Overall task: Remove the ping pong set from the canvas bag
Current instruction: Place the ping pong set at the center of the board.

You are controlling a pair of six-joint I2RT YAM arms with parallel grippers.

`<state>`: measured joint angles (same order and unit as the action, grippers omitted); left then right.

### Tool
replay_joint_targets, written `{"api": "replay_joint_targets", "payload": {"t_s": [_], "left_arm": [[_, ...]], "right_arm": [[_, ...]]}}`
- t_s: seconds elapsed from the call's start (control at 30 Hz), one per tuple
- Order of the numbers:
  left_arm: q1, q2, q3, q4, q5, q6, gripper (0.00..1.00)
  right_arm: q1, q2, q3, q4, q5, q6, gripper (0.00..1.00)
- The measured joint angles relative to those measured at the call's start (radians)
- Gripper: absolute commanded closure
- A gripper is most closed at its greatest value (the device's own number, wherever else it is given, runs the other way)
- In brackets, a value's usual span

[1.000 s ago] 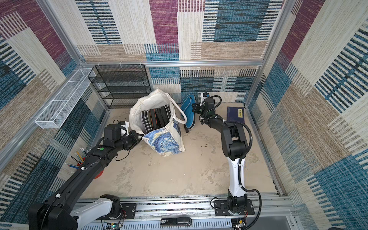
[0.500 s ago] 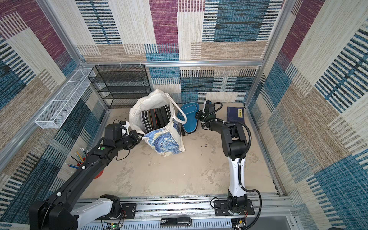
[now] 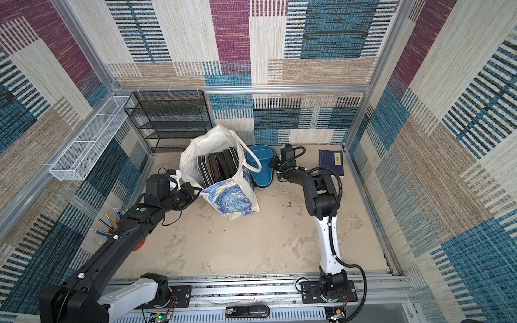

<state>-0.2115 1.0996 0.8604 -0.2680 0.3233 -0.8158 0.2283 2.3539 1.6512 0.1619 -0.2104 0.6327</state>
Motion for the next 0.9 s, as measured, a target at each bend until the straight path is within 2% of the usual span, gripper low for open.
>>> {"api": "replay_joint_targets", "payload": {"t_s": [0.47,0.5,0.57,0.67,0.77,0.9], "left_arm": [[0.000,-0.008,-0.002,-0.006,-0.003,0.000,1.00],[0.000,-0.009,-0.003,-0.006,-0.003,0.000,1.00],[0.000,-0.010,-0.005,-0.006,-0.003,0.000,1.00],[0.001,-0.013,-0.006,-0.006,-0.003,0.000,1.00],[0.001,-0.015,-0.006,-0.007,-0.003,0.000,1.00],[0.001,-0.017,-0.006,-0.007,-0.003,0.000,1.00]], "right_arm": [[0.009,0.109,0.207,-0.063,0.014,0.055,1.00],[0.010,0.111,0.211,-0.066,0.021,0.058,0.92],[0.012,0.114,0.213,-0.071,0.029,0.061,0.65],[0.013,0.112,0.203,-0.076,0.030,0.065,0.40],[0.014,0.086,0.153,-0.076,0.031,0.061,0.19],[0.016,0.004,0.076,-0.071,0.039,0.041,0.05]]}}
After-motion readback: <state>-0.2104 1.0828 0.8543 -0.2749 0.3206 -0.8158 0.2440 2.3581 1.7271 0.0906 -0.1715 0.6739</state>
